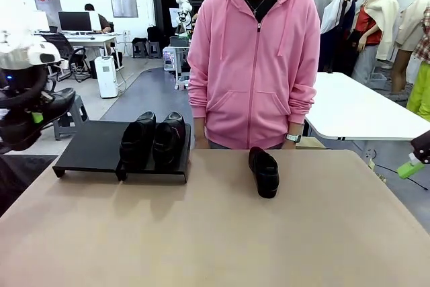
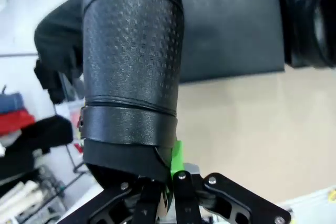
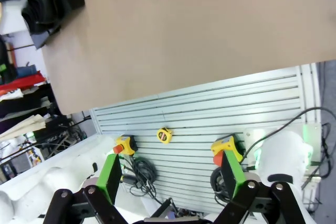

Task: Organize the shoes by placing them on the stand.
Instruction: Place the Shoe from the middle of the table onto the Shoes Stand.

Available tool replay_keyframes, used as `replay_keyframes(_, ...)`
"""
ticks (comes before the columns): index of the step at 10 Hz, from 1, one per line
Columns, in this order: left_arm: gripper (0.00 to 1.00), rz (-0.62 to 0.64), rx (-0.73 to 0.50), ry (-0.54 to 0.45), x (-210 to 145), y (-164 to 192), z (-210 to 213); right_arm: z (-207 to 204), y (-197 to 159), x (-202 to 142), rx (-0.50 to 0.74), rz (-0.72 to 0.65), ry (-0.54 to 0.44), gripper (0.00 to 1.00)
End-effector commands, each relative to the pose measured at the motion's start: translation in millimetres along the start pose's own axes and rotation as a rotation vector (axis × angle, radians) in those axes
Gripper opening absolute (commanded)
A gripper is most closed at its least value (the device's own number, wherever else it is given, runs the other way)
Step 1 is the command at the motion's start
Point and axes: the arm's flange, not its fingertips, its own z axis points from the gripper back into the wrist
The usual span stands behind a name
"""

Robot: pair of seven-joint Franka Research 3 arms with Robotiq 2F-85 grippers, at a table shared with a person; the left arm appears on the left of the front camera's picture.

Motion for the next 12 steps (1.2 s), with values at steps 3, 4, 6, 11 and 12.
replay_keyframes(3, 0.00, 0.160, -0.147, -0.122, 41, 3, -61, 3, 5, -1, 0.032, -0.012, 0.005, 1.00)
replay_keyframes(4, 0.00, 0.247, -0.164, -0.139, 45, -6, -71, 3, 5, -1, 0.032, -0.012, 0.005, 1.00)
replay_keyframes(6, 0.00, 0.245, -0.125, -0.152, 58, -22, -79, 3, 5, -1, 0.032, -0.012, 0.005, 1.00)
replay_keyframes(11, 0.00, 0.190, -0.031, -0.228, 69, -38, -102, 3, 5, -1, 0.032, -0.012, 0.005, 1.00)
replay_keyframes(12, 0.00, 0.185, -0.042, -0.218, 70, -42, -104, 3, 5, -1, 0.032, -0.012, 0.005, 1.00)
